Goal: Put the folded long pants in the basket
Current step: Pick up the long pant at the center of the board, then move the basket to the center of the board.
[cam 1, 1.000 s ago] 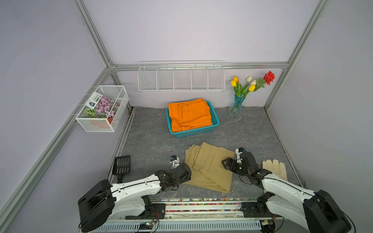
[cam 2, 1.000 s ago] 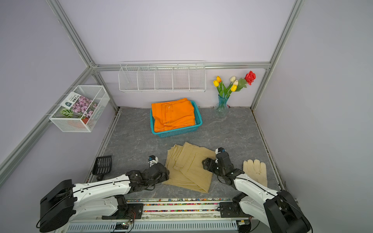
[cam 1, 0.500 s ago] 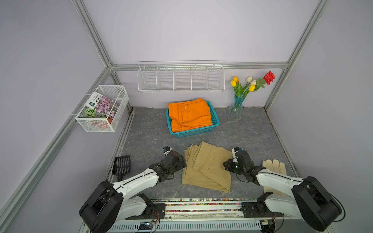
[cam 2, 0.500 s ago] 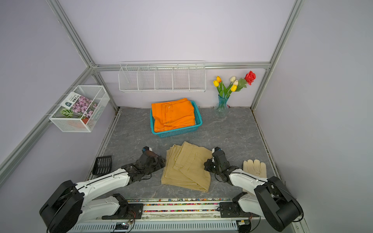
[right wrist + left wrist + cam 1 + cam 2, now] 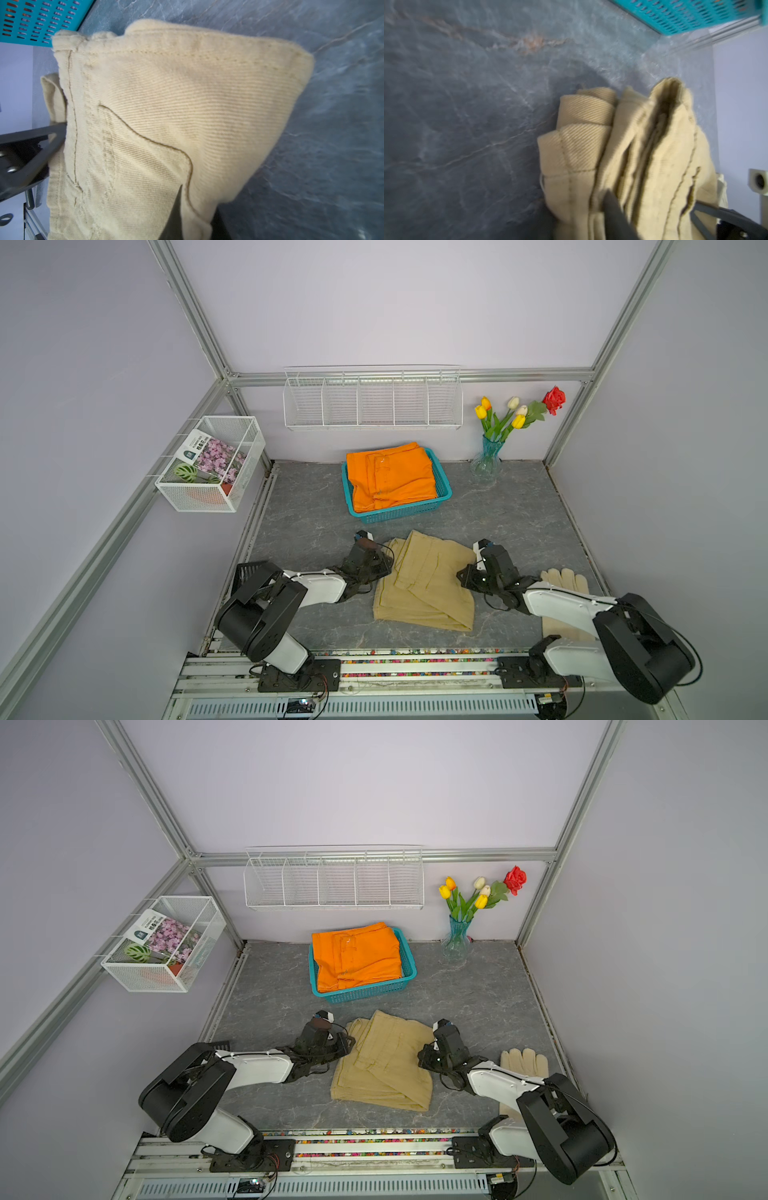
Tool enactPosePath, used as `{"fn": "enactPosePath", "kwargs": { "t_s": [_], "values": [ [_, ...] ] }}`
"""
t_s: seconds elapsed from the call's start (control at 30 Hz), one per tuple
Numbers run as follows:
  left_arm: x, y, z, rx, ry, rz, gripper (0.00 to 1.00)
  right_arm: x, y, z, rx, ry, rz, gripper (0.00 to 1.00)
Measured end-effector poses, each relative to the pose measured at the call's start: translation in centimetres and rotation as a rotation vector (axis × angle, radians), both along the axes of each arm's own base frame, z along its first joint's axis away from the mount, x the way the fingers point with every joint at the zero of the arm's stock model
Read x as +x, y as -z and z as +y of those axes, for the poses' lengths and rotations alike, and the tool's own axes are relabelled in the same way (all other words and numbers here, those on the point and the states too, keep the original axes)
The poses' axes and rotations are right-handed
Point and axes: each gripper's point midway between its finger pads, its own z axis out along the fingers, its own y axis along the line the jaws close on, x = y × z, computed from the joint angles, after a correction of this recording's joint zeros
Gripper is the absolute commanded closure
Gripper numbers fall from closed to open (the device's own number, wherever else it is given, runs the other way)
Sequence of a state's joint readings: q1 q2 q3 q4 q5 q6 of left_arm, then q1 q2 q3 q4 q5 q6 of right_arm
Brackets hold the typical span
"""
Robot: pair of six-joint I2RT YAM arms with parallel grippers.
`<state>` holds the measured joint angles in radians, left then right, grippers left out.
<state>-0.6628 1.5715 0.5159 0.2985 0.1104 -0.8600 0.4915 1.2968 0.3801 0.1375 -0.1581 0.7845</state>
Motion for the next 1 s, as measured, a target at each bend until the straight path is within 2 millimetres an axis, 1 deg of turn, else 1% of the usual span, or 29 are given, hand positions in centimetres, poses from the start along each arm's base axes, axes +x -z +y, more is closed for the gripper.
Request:
{"fn": "enactPosePath", "kwargs": {
  "t_s": [0.17, 0.23, 0.3, 0.33, 0.4, 0.57, 0.67, 0.73, 0.8, 0.87, 0.93, 1.0],
  "values": [
    [-0.4, -0.2, 0.0, -0.007, 0.004, 0.029, 1.0, 0.3, -0.5, 0.2, -0.018, -0.015, 0.008, 1.0],
    [-0.7, -0.5, 0.2, 0.004, 0.001, 0.051, 1.0, 0.6, -1.1, 0.3, -0.022, -0.021, 0.005, 1.0],
    [-1.1, -1.4, 0.4, 0.014, -0.003, 0.069, 1.0, 1.0, -2.3, 0.6, -0.023, -0.029, -0.007, 1.0],
    [-1.1, -2.3, 0.5, 0.013, -0.004, 0.071, 1.0, 1.3, -3.2, 0.8, -0.021, -0.035, -0.02, 1.0],
    [-1.0, -4.7, 0.4, -0.001, -0.007, 0.054, 1.0, 1.7, -5.8, 1.4, -0.006, -0.055, -0.062, 1.0],
    [-0.2, -13.1, 0.1, -0.076, -0.019, -0.067, 1.0, 2.8, -13.4, 2.3, 0.033, -0.082, -0.189, 1.0],
    [0.5, -17.1, 0.5, -0.1, -0.046, -0.135, 1.0, 3.8, -16.9, 2.8, 0.043, -0.092, -0.239, 1.0],
    [1.3, -18.9, 1.1, -0.106, -0.071, -0.157, 1.0, 4.7, -18.6, 3.2, 0.038, -0.097, -0.261, 1.0],
    [2.7, -20.3, 2.3, -0.123, -0.109, -0.168, 1.0, 5.9, -19.7, 3.8, 0.03, -0.1, -0.272, 1.0],
    [4.7, -21.1, 4.0, -0.134, -0.157, -0.164, 1.0, 7.6, -20.6, 4.6, 0.023, -0.106, -0.276, 1.0],
    [6.4, -21.4, 5.3, -0.131, -0.199, -0.155, 1.0, 9.4, -21.2, 5.5, 0.025, -0.11, -0.276, 1.0],
    [7.9, -21.7, 6.1, -0.122, -0.222, -0.158, 1.0, 11.8, -21.6, 6.4, 0.032, -0.111, -0.27, 1.0]
  ]
}}
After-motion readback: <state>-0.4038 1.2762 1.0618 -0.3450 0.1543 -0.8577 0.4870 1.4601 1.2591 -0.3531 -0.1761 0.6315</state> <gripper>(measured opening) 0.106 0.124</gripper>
